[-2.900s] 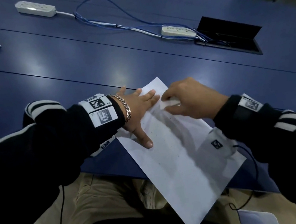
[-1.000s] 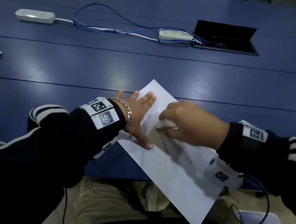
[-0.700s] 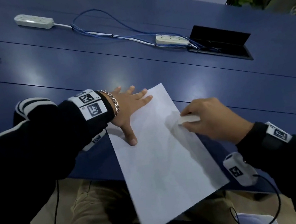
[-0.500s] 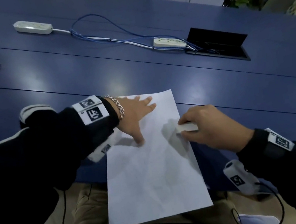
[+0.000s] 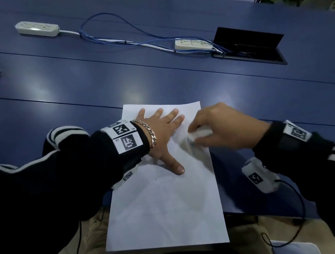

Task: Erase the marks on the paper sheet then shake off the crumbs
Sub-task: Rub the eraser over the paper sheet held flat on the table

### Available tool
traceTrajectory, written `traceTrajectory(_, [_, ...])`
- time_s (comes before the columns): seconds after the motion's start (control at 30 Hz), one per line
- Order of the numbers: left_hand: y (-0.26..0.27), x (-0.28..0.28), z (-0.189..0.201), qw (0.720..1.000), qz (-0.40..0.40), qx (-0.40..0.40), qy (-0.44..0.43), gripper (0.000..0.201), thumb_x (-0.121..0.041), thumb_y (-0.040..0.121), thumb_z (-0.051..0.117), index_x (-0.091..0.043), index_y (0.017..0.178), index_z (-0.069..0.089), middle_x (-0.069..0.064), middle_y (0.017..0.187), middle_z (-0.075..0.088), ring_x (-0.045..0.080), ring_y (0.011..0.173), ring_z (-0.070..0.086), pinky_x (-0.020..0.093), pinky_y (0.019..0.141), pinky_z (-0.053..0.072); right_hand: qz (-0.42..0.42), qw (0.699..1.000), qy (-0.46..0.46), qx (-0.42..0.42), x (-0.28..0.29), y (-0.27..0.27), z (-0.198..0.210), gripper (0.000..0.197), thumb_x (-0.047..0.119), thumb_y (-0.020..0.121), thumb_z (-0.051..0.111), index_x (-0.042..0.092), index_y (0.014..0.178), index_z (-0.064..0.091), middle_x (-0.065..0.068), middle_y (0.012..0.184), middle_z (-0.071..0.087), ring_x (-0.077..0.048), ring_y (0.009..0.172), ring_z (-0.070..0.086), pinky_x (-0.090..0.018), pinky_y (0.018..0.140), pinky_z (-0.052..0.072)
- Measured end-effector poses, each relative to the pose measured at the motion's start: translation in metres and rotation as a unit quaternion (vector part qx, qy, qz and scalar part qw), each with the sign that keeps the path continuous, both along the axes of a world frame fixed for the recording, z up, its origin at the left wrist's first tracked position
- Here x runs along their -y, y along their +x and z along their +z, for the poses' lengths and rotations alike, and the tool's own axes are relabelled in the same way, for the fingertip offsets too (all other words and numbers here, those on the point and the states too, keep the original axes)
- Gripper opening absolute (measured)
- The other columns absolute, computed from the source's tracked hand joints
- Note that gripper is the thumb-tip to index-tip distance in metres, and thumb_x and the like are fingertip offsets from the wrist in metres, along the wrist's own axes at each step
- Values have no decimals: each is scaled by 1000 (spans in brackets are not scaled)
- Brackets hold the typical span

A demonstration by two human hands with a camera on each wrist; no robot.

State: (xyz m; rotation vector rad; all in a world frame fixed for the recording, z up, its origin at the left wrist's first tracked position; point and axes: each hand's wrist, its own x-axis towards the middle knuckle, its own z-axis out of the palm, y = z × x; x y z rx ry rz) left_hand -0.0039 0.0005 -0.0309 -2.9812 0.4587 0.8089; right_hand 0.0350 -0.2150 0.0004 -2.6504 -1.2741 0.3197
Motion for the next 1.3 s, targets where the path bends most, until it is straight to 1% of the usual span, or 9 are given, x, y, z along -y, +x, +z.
traceTrajectory(0.1, [1,2,-1,1000,0,-2,6,163,-102,43,65,-33,163,-20,-11,173,-22,30,161,-10,70,124,0,45,996,-41,-67,4,-4,3,30,49,79,70,35,105,75,17,101,70,-4,90,64,-21,81,50])
traceTrajectory(0.3, [1,4,2,1000,13,-19,7,164,-101,42,68,-35,162,-23,-14,172,-24,29,161,-12,76,120,-1,-41,998,37,2,-2,20,-2,30,35,78,79,26,106,77,10,101,73,-13,92,66,-31,87,52])
traceTrajectory(0.5, [0,6,4,1000,14,-19,15,163,-99,44,70,-34,163,-21,-13,172,-24,29,161,-12,79,118,1,9,996,-13,-87,8,-5,2,32,49,74,72,35,102,75,20,98,71,-2,90,64,-16,81,48])
traceTrajectory(0.73, [0,5,7,999,14,-27,11,163,-98,44,70,-34,162,-23,-13,172,-25,30,161,-13,79,118,-1,-42,999,25,18,1,3,-9,26,38,79,76,26,102,76,9,97,71,-12,87,63,-31,82,52])
traceTrajectory(0.87, [1,8,6,999,9,-29,16,165,-98,44,71,-32,162,-23,-12,172,-26,31,161,-14,79,118,-1,-9,999,-27,-41,3,-14,-1,32,49,75,70,31,102,75,12,95,70,-8,85,62,-25,79,51])
traceTrajectory(1.0, [0,9,6,999,8,-25,23,168,-100,40,70,-32,161,-25,-13,171,-26,30,161,-14,77,119,0,-34,999,-1,16,-6,12,-1,30,39,78,72,25,105,75,7,98,73,-14,89,64,-20,78,43])
traceTrajectory(1.1, [0,6,5,999,9,-25,22,168,-100,40,69,-32,161,-26,-13,171,-26,29,161,-14,77,120,-1,-52,998,4,39,-12,14,-8,31,38,78,70,22,105,74,4,98,71,-19,91,64,-29,83,49])
traceTrajectory(1.2, [0,6,4,999,8,-21,25,169,-101,39,68,-32,162,-25,-13,172,-25,29,161,-12,77,119,-1,-17,1000,-13,0,-9,-5,-7,32,48,77,65,28,100,73,8,94,69,-13,87,62,-33,80,53])
traceTrajectory(1.3, [1,5,4,999,6,-18,26,168,-102,39,67,-33,162,-24,-13,172,-25,28,161,-13,76,120,-1,-3,999,-9,-38,4,-14,3,32,50,79,66,30,103,75,12,97,72,-7,88,63,-24,80,51])
